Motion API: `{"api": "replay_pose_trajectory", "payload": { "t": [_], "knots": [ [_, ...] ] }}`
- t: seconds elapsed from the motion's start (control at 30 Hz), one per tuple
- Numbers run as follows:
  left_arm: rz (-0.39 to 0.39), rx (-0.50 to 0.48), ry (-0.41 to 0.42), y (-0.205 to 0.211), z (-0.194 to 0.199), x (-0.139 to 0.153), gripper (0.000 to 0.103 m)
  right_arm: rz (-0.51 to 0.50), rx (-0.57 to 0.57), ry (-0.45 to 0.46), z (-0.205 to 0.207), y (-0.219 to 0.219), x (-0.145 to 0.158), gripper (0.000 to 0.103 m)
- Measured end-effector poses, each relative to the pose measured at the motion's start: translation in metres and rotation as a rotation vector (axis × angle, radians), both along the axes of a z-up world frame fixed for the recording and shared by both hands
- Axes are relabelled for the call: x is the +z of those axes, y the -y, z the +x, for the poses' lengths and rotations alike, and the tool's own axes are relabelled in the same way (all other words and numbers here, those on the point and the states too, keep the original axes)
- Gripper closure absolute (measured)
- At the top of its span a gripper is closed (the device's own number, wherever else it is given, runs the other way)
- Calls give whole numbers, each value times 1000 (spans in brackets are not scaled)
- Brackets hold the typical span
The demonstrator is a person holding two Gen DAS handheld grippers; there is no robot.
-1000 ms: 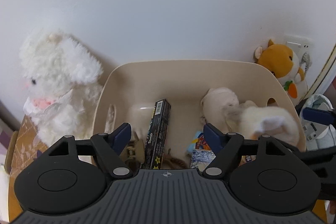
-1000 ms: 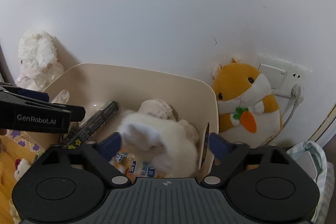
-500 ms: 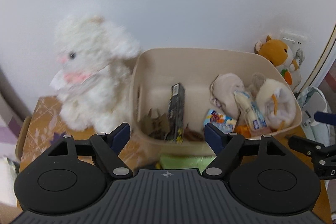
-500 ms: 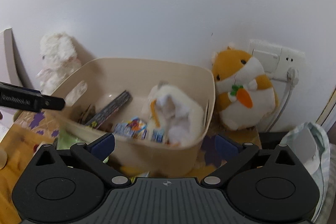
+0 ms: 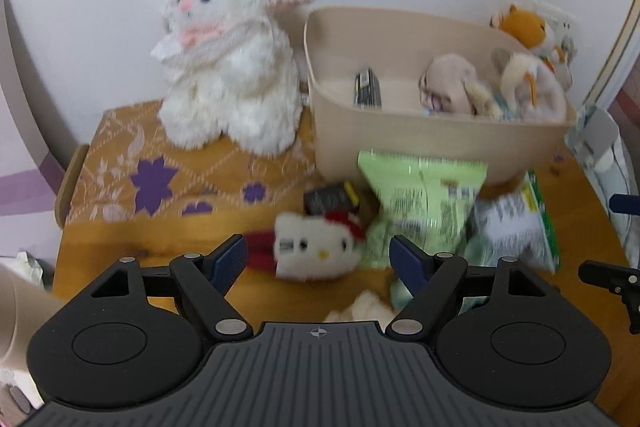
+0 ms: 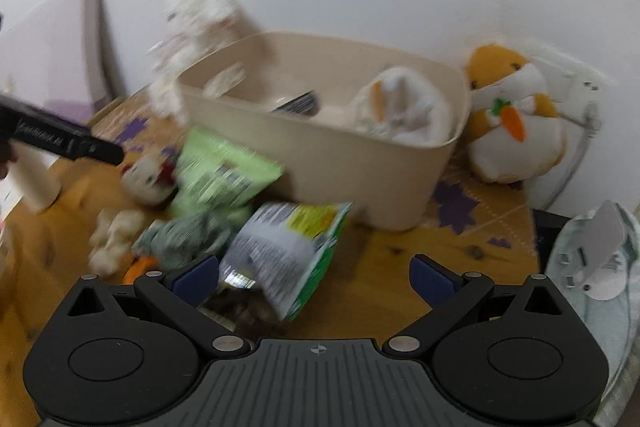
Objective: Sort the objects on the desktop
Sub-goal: 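Open both tools and return them to the table, then grasp the cream scrunchie with the left tool while the right grasps the brown plaid hair band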
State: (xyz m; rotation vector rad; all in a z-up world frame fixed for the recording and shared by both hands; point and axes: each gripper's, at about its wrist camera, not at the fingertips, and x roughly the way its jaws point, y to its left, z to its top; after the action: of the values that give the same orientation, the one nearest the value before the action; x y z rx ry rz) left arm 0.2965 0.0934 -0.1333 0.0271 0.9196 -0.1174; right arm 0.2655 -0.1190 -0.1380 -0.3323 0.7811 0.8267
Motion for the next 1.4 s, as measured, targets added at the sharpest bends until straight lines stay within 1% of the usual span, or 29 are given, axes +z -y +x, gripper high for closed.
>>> {"api": "replay_pose_trajectory", "payload": {
  "t": [0.1, 0.27, 0.43, 0.57, 0.7, 0.8, 0.9, 0.97, 1.0, 1.03, 1.07, 1.1, 1.13, 1.17, 1.3, 1.37, 1.4],
  "knots": [
    [-6, -23, -30, -3, -9, -8, 24, -18, 92, 0, -15, -4, -6, 0],
    [12, -68, -78, -1, -24, -24, 24, -76, 272, 55, -43, -17, -14, 1],
    [24, -114, -124, 2, -33, -39, 24, -131, 422, 93, -59, -37, -23, 8],
    [41, -147, -145, 6, -34, -49, 24, -165, 466, 109, -59, -50, -30, 10],
    [30, -150, -157, 8, -28, -57, 24, -204, 487, 102, -55, -61, -40, 13],
    [20, -145, -160, 10, -23, -63, 24, -225, 496, 89, -51, -66, -47, 17],
    [14, -148, -158, 14, -20, -68, 24, -249, 496, 71, -48, -71, -54, 24],
    [14, -159, -158, 16, -19, -71, 24, -253, 489, 69, -46, -72, -56, 26],
    [18, -163, -157, 17, -19, -72, 25, -250, 482, 67, -46, -71, -58, 28],
    [19, -168, -154, 18, -19, -74, 29, -249, 477, 63, -44, -71, -58, 30],
    [18, -175, -154, 19, -19, -75, 32, -248, 472, 59, -43, -71, -59, 34],
    [17, -180, -159, 19, -18, -77, 37, -250, 469, 59, -42, -72, -59, 39],
    [17, -184, -164, 19, -18, -78, 41, -253, 465, 60, -41, -72, -59, 42],
    [20, -185, -167, 19, -18, -80, 42, -257, 460, 60, -40, -72, -60, 46],
    [39, -196, -147, 20, -19, -82, 48, -261, 453, 61, -40, -72, -60, 50],
    [44, -197, -142, 21, -20, -82, 56, -262, 461, 66, -39, -71, -60, 51],
    [49, -198, -140, 22, -20, -82, 63, -264, 464, 70, -40, -72, -60, 54]
  ]
}}
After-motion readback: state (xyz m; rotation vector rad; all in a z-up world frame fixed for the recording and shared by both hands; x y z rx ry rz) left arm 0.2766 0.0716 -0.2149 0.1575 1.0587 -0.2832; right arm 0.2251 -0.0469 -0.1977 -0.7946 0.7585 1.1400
